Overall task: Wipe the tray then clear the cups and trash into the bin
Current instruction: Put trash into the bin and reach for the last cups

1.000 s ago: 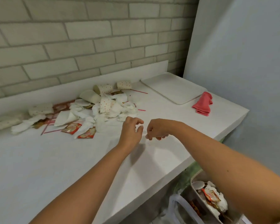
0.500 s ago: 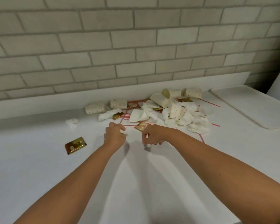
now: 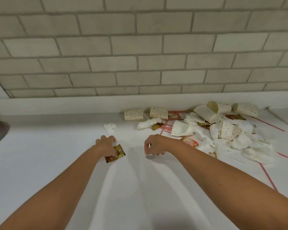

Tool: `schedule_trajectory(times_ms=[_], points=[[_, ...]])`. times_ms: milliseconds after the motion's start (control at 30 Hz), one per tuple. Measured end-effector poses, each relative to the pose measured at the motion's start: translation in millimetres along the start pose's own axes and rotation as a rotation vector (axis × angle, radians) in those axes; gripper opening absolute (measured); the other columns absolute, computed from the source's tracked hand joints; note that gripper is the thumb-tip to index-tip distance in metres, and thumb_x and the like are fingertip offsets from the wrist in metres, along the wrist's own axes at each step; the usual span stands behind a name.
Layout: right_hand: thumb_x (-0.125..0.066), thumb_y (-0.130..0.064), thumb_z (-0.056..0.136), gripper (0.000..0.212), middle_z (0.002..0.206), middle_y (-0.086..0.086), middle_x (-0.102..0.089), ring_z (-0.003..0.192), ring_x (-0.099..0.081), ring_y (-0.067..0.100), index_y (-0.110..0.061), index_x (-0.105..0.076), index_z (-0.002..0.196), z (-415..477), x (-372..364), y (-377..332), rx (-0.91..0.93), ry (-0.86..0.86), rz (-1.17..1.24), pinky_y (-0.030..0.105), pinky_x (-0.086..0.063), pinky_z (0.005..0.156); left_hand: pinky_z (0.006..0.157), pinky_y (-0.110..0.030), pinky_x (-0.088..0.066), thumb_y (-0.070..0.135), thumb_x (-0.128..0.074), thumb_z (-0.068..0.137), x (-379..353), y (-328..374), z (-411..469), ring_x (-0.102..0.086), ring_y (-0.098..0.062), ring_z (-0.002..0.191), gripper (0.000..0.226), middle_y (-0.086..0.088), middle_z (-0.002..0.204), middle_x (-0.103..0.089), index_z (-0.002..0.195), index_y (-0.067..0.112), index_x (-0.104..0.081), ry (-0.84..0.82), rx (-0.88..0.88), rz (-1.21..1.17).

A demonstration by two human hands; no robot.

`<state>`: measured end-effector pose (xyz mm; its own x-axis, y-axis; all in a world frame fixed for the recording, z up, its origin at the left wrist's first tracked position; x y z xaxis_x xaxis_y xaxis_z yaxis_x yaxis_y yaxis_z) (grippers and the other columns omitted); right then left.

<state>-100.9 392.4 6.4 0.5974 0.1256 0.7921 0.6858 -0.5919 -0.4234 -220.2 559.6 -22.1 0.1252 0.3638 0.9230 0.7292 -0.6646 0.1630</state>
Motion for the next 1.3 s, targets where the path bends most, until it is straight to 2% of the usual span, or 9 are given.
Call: schedule_trajectory(times_ms=[167, 267, 433, 600, 667, 767, 867, 1000, 1300], points=[[-0.053, -0.014, 0.089, 0.022, 0.071, -0.004, -0.055, 0.060, -0.052, 0.011, -0.005, -0.064, 0.106, 21.1, -4.8, -15.2, 0.012, 0.013, 0.012, 0.019, -0.042, 0.051, 0.098, -0.030, -0.040, 0.022, -0.070, 0.081, -0.5, -4.4, 9.2, -0.043, -0.025, 0.124, 0.067, -0.009, 0.136, -0.040, 0.138, 0.015, -0.036, -0.075, -0.013, -0.094], [-0.056, -0.017, 0.089, 0.028, 0.090, 0.005, -0.061, 0.060, -0.050, 0.011, -0.006, -0.060, 0.114, 30.9, -10.2, -21.0, 0.011, 0.046, 0.056, 0.018, -0.040, 0.051, 0.091, -0.028, -0.043, 0.016, -0.069, 0.082, 0.5, 1.3, 10.1, -0.050, -0.023, 0.119, 0.058, -0.009, 0.131, -0.049, 0.132, 0.008, -0.042, -0.090, -0.033, -0.141], [-0.065, -0.030, 0.086, 0.069, 0.133, 0.011, -0.051, 0.119, -0.051, 0.025, -0.012, -0.030, 0.143, 43.8, -18.9, -22.4, 0.023, 0.160, 0.221, 0.023, -0.036, 0.083, 0.061, -0.020, -0.042, 0.005, -0.059, 0.087, -6.8, 15.5, 15.9, -0.057, -0.019, 0.078, 0.007, -0.008, 0.088, -0.061, 0.087, 0.012, -0.060, -0.130, -0.222, -0.548], [-0.051, -0.007, 0.091, 0.011, 0.098, 0.011, -0.061, 0.086, -0.059, 0.021, -0.016, -0.057, 0.095, 54.6, -16.3, -12.9, -0.001, 0.303, 0.378, 0.023, -0.043, 0.062, 0.078, -0.029, -0.047, 0.008, -0.053, 0.093, -3.2, 28.1, 24.2, -0.060, -0.019, 0.081, 0.010, -0.006, 0.086, -0.063, 0.088, 0.011, -0.060, -0.160, -0.269, -0.873], [-0.047, -0.002, 0.091, 0.022, 0.084, 0.005, -0.057, 0.079, -0.056, 0.019, -0.018, -0.050, 0.076, 57.5, -10.7, -9.2, 0.021, 0.331, 0.354, 0.018, -0.040, 0.055, 0.078, -0.026, -0.047, 0.013, -0.055, 0.093, 2.9, 28.8, 33.4, -0.059, -0.016, 0.083, 0.009, -0.002, 0.087, -0.062, 0.086, 0.011, -0.060, -0.111, -0.248, -0.907], [-0.049, -0.003, 0.088, 0.028, 0.072, -0.004, -0.047, 0.070, -0.046, 0.011, -0.021, -0.045, 0.066, 59.1, 3.0, -4.1, 0.039, 0.389, 0.343, 0.017, -0.032, 0.053, 0.081, -0.023, -0.044, 0.017, -0.057, 0.091, 12.9, 15.6, 58.3, -0.056, -0.014, 0.093, 0.008, -0.001, 0.101, -0.060, 0.091, 0.013, -0.064, 0.179, -0.167, -0.855], [-0.059, -0.007, 0.085, 0.010, 0.100, 0.005, -0.053, 0.095, -0.048, 0.019, -0.014, -0.055, 0.078, 62.4, 17.8, 1.8, 0.086, 0.451, 0.210, 0.024, -0.039, 0.073, 0.101, -0.036, -0.039, 0.021, -0.061, 0.088, 19.4, -3.2, 84.3, -0.045, -0.029, 0.120, 0.021, -0.012, 0.127, -0.046, 0.107, 0.013, -0.064, 0.458, -0.059, -0.579], [-0.060, -0.013, 0.085, 0.016, 0.147, 0.003, -0.031, 0.130, -0.028, 0.027, -0.008, -0.065, 0.099, 75.2, 30.1, 7.3, 0.051, 0.485, -0.083, 0.040, -0.029, 0.106, 0.105, -0.042, -0.032, 0.030, -0.054, 0.091, 18.2, -14.8, 99.3, -0.026, -0.031, 0.134, 0.046, -0.005, 0.147, -0.026, 0.135, 0.025, -0.042, 0.399, -0.011, -0.286], [-0.050, -0.021, 0.093, 0.038, 0.137, 0.009, -0.041, 0.128, -0.030, 0.028, -0.011, -0.050, 0.130, 103.8, 19.9, 14.0, -0.044, 0.274, -0.286, 0.040, -0.035, 0.104, 0.097, -0.031, -0.036, 0.014, -0.039, 0.096, 1.3, -9.4, 119.5, -0.043, -0.028, 0.115, 0.030, -0.010, 0.127, -0.046, 0.123, 0.013, -0.051, 0.369, -0.170, -0.128]])
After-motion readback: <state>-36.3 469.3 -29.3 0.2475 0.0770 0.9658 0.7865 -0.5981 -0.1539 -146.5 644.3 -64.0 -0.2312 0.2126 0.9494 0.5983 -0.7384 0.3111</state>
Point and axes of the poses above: each hand's wrist, its own z-axis towards the middle knuckle, its own x-axis out of the back of the hand, y = z × x, the point moved 1 cm from there along z, towards the middle knuckle
